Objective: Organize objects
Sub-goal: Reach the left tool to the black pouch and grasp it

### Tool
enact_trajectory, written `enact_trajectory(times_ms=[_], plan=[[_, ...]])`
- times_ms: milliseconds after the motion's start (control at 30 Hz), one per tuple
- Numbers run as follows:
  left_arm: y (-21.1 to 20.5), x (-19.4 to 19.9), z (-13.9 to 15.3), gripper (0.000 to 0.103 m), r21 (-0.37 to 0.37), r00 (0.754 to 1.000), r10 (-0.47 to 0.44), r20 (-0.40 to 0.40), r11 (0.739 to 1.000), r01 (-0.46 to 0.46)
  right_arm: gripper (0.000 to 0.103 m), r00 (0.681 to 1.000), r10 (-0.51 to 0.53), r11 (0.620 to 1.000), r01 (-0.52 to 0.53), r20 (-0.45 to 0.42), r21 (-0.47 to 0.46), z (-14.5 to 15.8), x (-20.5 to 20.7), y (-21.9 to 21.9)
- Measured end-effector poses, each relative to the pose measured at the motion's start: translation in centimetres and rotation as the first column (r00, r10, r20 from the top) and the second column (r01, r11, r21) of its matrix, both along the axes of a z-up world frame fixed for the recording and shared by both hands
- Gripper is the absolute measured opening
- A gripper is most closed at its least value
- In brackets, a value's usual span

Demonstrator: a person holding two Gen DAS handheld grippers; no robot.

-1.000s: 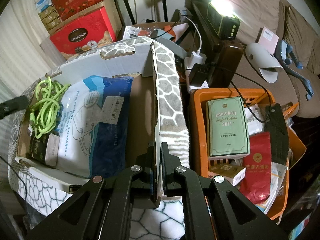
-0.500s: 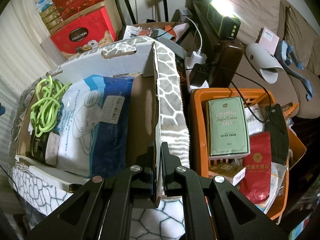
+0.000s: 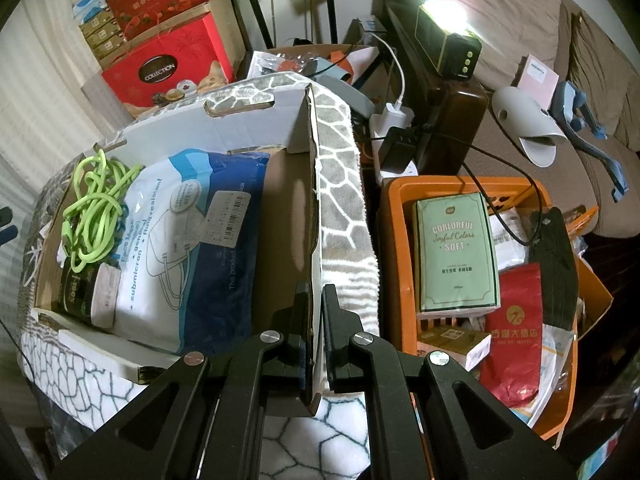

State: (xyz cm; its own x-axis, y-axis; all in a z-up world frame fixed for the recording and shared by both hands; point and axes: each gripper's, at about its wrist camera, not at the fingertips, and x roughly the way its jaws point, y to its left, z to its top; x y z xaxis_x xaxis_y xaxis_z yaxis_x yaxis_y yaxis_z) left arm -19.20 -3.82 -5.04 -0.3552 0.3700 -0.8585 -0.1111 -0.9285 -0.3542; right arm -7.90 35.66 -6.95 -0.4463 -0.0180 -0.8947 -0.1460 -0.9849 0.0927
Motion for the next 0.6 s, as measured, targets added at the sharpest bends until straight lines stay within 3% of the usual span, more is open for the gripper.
enact_trajectory(times_ms=[200,600], plan=[[1.9,-2.3,-1.8,0.095,0.035,0.998,0.022,0.053,0.999,-0.024,0.006,1.0,0.004,1.0,-0.004,0.001,0.005,0.0,0.0,-0.1],[6.3,-4.6,-4.2,0.095,-0.052,0.993,0.029,0.114,0.998,-0.023,0.006,1.0,0.006,1.0,-0.006,0.001,0.007,0.0,0.0,0.1]])
